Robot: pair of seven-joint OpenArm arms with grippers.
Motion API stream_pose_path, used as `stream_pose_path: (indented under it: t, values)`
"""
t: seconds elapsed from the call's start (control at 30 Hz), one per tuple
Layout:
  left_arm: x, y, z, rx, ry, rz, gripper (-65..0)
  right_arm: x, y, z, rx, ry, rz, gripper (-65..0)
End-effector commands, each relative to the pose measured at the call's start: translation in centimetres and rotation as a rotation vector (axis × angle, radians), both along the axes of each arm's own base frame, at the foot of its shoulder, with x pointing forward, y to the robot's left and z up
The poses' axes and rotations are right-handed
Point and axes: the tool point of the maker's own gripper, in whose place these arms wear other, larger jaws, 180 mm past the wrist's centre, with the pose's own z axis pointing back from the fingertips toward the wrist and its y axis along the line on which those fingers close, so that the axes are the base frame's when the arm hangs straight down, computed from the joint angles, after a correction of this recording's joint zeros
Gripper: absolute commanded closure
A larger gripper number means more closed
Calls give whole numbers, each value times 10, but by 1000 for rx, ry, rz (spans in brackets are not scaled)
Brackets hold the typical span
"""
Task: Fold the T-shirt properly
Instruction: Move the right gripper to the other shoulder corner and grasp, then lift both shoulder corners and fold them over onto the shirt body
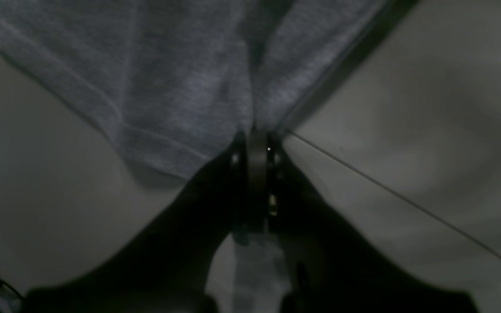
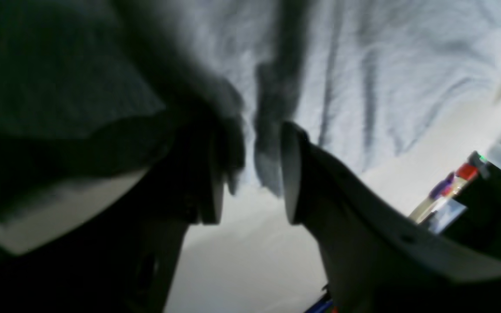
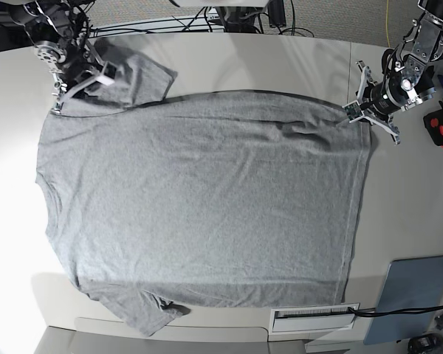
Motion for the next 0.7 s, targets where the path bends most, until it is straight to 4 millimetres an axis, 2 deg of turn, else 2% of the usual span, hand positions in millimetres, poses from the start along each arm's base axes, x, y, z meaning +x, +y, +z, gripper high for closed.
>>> stream_pose_path:
  t: [0.0,0.37,0.4,0.43,0.5,0.53,0.67]
  values:
    - [-4,5,-1,25,20,-14,0,-17,18,-13,83,85,14,-229]
    - [-4,5,-1,26,21,-13,0,-21,32,-16,161,114,-36,-228]
    - [-4,5,-1,26,22,-13,0,-21,32,-16,162,116,-37,-216]
    - [-4,5,-1,26,21,-13,0,-21,31,-16,155,116,-40,-173]
    - [-4,5,-1,26,21,-13,0,-22,27,-16,137,116,-50,-50]
    - [-4,5,-1,26,21,-13,0,-19,25,-15,133,100,-64,-9]
    - [-4,7,0,19,18,2,0,-11,12,-4,74,37,-131,0]
